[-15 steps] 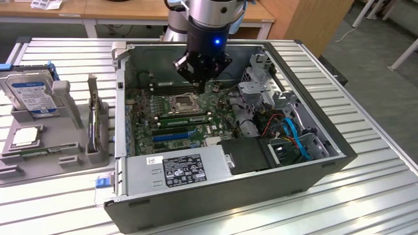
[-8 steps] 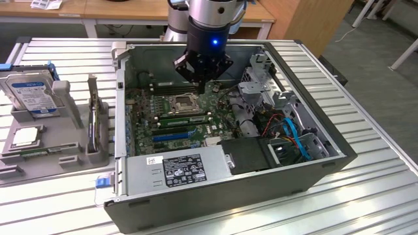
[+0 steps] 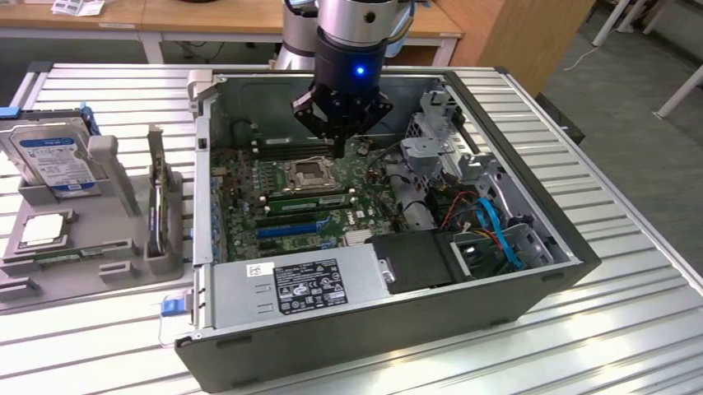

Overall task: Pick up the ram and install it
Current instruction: 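Press down the ram until it locks into place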

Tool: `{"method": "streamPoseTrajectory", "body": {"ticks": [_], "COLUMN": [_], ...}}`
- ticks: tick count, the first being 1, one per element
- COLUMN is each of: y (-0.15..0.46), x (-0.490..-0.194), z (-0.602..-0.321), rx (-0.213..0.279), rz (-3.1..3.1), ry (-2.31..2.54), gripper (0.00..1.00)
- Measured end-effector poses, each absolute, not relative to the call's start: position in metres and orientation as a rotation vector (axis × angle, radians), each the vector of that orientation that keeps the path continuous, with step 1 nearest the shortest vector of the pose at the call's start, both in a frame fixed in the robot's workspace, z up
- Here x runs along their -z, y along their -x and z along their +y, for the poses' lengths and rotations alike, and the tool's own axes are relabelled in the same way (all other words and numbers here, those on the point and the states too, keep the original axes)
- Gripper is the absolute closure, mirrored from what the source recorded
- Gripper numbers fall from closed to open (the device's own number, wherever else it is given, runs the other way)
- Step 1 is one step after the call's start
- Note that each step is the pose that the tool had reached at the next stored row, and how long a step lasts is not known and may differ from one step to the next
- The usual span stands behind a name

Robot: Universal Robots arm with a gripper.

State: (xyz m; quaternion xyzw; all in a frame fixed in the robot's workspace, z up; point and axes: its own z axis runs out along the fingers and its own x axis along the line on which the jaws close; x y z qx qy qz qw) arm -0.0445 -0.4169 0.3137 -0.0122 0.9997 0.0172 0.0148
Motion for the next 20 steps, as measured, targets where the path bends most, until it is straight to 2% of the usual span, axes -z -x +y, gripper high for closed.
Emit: {"method": "streamPoseTrajectory", "body": {"ticks": [20], "y": [0.058], "x": [-0.312], "z": [-0.416], "rx": [-0.054], "rz": [3.111], "ry": [0.036], "gripper": [0.90]}}
